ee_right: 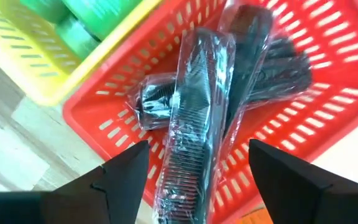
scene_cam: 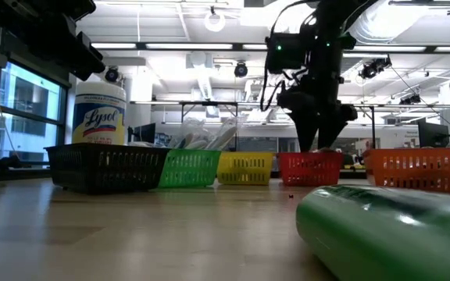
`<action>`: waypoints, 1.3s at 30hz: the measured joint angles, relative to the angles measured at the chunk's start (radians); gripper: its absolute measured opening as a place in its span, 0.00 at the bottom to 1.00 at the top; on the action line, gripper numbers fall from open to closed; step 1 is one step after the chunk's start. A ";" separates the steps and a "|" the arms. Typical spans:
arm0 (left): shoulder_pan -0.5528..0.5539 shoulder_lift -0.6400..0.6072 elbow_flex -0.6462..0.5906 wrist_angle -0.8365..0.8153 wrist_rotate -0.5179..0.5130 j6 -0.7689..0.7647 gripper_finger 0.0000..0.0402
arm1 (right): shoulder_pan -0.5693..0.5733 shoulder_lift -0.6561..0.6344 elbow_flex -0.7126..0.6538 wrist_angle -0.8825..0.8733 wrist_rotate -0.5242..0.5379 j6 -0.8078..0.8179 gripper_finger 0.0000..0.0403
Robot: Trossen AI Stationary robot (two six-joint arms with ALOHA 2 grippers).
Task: Pick & Place Travel size toiletries
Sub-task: Put the black comb into the red bin
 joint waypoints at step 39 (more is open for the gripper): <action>0.000 0.000 0.000 -0.037 0.000 -0.008 0.04 | 0.092 0.036 0.010 0.041 0.077 -0.184 0.01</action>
